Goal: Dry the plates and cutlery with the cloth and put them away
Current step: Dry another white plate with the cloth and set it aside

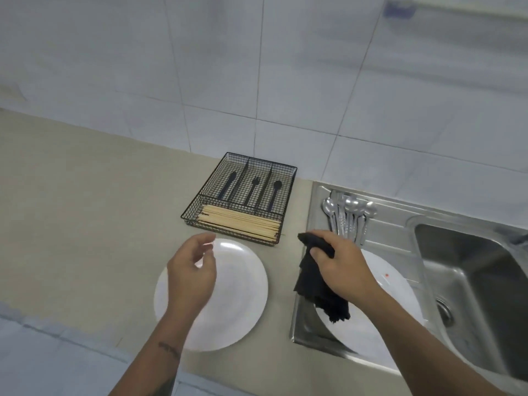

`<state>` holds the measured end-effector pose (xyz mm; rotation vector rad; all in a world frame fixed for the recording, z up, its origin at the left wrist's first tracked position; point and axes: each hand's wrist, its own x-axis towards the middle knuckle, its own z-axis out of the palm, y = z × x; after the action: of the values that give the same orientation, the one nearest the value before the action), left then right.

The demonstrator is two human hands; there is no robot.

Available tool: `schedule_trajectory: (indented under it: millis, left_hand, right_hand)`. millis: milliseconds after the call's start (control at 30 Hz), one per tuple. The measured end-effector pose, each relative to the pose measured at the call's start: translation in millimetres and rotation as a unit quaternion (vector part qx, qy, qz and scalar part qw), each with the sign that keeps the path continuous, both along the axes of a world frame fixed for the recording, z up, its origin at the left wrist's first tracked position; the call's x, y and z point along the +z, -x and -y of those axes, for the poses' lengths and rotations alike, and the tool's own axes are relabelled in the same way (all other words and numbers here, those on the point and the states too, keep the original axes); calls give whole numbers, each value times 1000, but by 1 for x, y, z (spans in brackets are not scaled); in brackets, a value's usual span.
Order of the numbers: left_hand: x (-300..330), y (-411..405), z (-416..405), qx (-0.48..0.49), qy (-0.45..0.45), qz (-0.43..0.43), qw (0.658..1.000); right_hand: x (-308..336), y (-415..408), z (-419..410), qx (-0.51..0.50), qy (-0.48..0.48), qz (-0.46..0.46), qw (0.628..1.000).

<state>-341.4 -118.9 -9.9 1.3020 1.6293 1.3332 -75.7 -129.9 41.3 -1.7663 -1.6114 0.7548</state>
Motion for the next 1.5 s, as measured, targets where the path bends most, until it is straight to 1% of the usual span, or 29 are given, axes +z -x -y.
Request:
schedule_trajectory:
  millis: [100, 200, 267, 367, 500, 600, 700, 867, 967, 1067, 1200, 1300, 1333, 1433, 1500]
  left_hand:
    - [1, -65, 3, -113, 28, 17, 993]
    - [-13, -128, 12, -197, 57, -12, 979]
    - [-26, -158, 17, -207, 82, -47, 974]
    - [-40, -182, 23, -195, 78, -91, 973]
    - [-42, -192, 26, -170, 82, -90, 978]
    - [-37, -194, 25, -150, 103, -51, 982]
    - [-33, -195, 23, -111, 129, 29, 985]
    - [-19, -194, 21, -34, 133, 163, 977]
    - [-12, -199, 21, -8, 138, 260, 956]
    - [-4, -200, 21, -6, 145, 326, 934]
    - [6, -199, 19, -22, 154, 376, 913]
    - [11, -202, 21, -43, 163, 396, 903]
    - [13, -204, 21, -50, 167, 394, 903]
    - [20, -210, 18, -69, 163, 385, 906]
    - [23, -211, 15, -73, 159, 386, 906]
  right_hand:
    - [11, -39, 12, -50, -13, 10, 999]
    - [16, -75, 30, -97, -6, 46, 994]
    - [15, -97, 45, -114, 3, 79, 990]
    - [8, -125, 66, -135, 23, 108, 985]
    - [-4, -148, 92, -157, 36, 100, 982]
    - [-12, -160, 102, -145, 62, 68, 985]
    - [-16, -168, 107, -137, 70, 68, 986]
    - [-20, -166, 103, -125, 90, 57, 987]
    - [-15, -159, 97, -99, 72, 83, 989]
    - [-7, -153, 90, -73, 26, 154, 985]
    - [3, -145, 77, -70, -66, 223, 970]
    - [9, -138, 69, -78, -98, 270, 955]
    - [9, -136, 68, -74, -87, 286, 951]
    - [4, -132, 75, -35, -8, 330, 943]
    - [2, -131, 80, -19, 18, 349, 937]
